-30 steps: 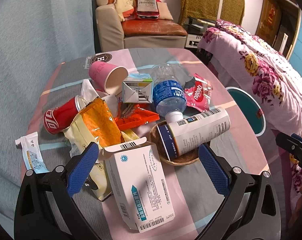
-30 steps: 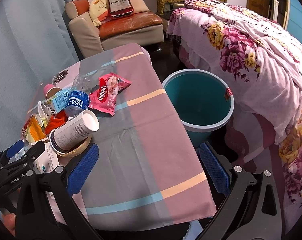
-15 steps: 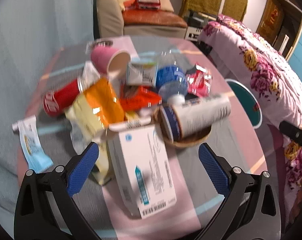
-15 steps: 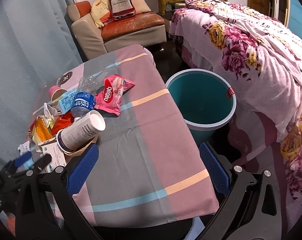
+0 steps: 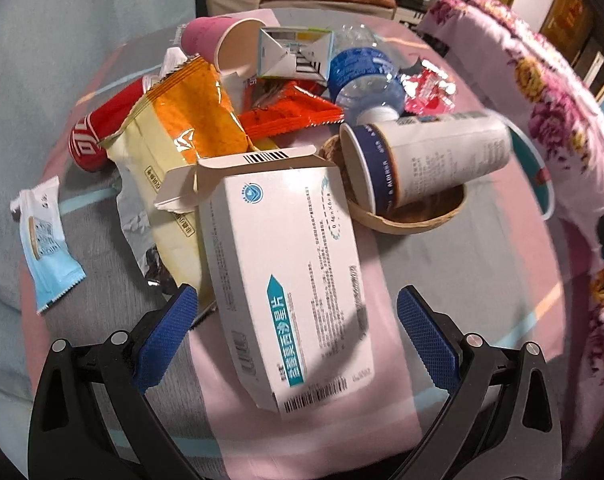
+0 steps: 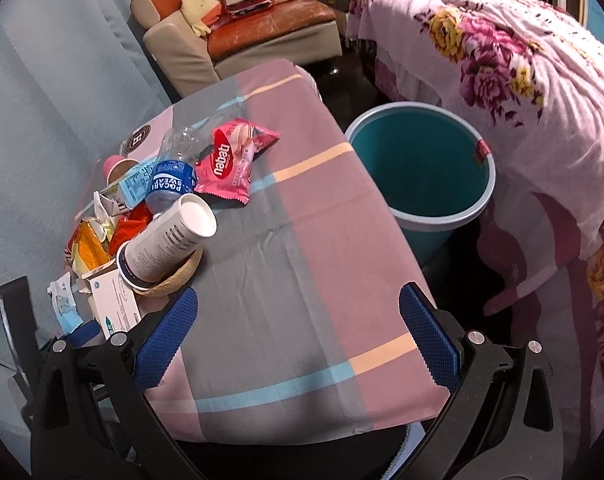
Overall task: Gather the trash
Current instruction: 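Grasp the white medicine box with the left tool while the right tool grasps the white cylinder, then release the white cylinder into the teal wastebasket with the right tool while the left drops the box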
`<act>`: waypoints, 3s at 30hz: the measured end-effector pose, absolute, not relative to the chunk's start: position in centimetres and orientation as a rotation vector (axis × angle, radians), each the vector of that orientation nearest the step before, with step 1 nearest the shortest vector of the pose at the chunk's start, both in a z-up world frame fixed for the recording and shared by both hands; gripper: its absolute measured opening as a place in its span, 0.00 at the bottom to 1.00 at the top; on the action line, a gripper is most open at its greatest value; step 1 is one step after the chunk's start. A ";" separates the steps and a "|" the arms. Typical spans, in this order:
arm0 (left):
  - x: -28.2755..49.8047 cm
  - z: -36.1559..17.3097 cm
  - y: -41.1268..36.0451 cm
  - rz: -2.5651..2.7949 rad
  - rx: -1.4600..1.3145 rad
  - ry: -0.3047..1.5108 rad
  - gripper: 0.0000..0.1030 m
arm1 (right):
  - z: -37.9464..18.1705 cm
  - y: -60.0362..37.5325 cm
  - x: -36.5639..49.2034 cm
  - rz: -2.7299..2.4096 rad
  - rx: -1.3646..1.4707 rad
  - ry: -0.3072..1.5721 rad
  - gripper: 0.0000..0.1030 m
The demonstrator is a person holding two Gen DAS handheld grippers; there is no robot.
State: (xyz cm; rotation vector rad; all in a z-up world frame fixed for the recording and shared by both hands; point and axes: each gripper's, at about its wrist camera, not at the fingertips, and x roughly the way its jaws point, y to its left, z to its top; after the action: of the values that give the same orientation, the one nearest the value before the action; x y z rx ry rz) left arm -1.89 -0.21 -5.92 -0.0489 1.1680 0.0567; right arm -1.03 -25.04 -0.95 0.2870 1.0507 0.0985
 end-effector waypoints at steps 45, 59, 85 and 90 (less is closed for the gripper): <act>0.2 -5.7 2.6 -0.258 -0.183 1.096 0.29 | -4.0 -18.1 7.4 0.403 0.578 1.117 0.49; 1.0 -7.7 1.5 -0.332 -0.247 1.136 0.27 | -3.5 -15.0 7.5 0.499 0.559 1.162 0.42; 4.4 2.4 0.0 -0.416 -0.228 0.944 0.22 | 2.7 -26.7 7.1 0.310 0.587 0.903 0.41; 8.0 2.6 -6.3 -0.499 -0.158 0.972 0.22 | 2.2 -33.1 7.2 0.189 0.622 0.852 0.41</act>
State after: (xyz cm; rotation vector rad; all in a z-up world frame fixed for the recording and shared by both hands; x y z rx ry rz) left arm 7.96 -6.25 2.58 -0.1581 0.9720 -0.4994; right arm 7.24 -33.08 2.20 0.6216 0.8521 0.1886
